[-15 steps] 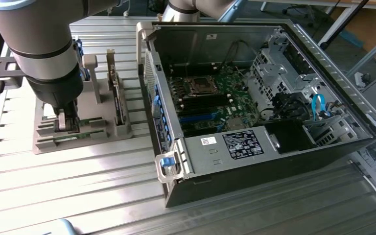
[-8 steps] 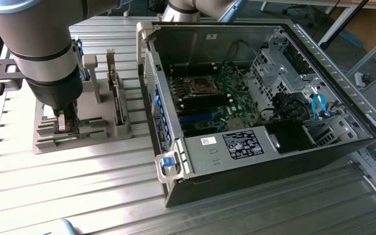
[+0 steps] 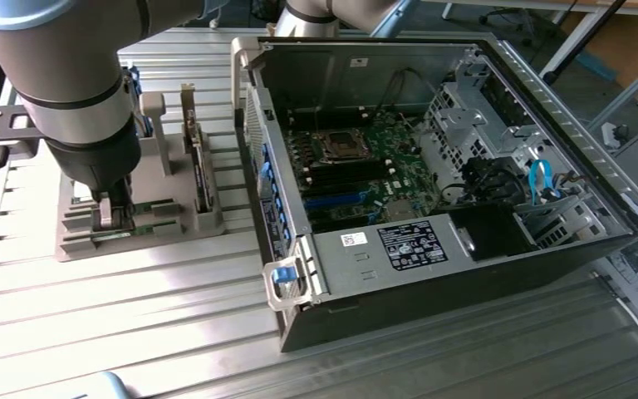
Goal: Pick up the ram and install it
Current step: 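Pick up the ram and move it above insertion slot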
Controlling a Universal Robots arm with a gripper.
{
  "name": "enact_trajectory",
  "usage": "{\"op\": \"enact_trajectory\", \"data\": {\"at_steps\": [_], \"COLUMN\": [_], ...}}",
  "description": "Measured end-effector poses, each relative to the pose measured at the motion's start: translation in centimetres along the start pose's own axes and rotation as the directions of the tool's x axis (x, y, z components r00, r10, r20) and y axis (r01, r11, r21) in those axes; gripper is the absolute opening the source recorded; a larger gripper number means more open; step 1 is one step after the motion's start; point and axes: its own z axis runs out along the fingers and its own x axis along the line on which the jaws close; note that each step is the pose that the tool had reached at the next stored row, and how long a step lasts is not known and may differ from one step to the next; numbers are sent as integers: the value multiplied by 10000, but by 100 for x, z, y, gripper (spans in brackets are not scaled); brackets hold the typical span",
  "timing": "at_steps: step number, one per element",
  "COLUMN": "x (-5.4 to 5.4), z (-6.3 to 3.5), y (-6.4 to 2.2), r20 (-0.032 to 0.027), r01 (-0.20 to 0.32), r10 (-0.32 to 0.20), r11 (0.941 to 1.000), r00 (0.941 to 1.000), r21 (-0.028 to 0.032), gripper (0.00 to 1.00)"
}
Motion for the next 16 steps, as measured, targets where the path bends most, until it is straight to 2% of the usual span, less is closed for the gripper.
{"op": "enact_trajectory", "data": {"at_steps": [16], "x": [19], "z": [106], "y": [38], "r20": [-1], "r01": [30], "r10": [-30], "r11": [10000], "r00": [10000], "r21": [0], "gripper": [30]}}
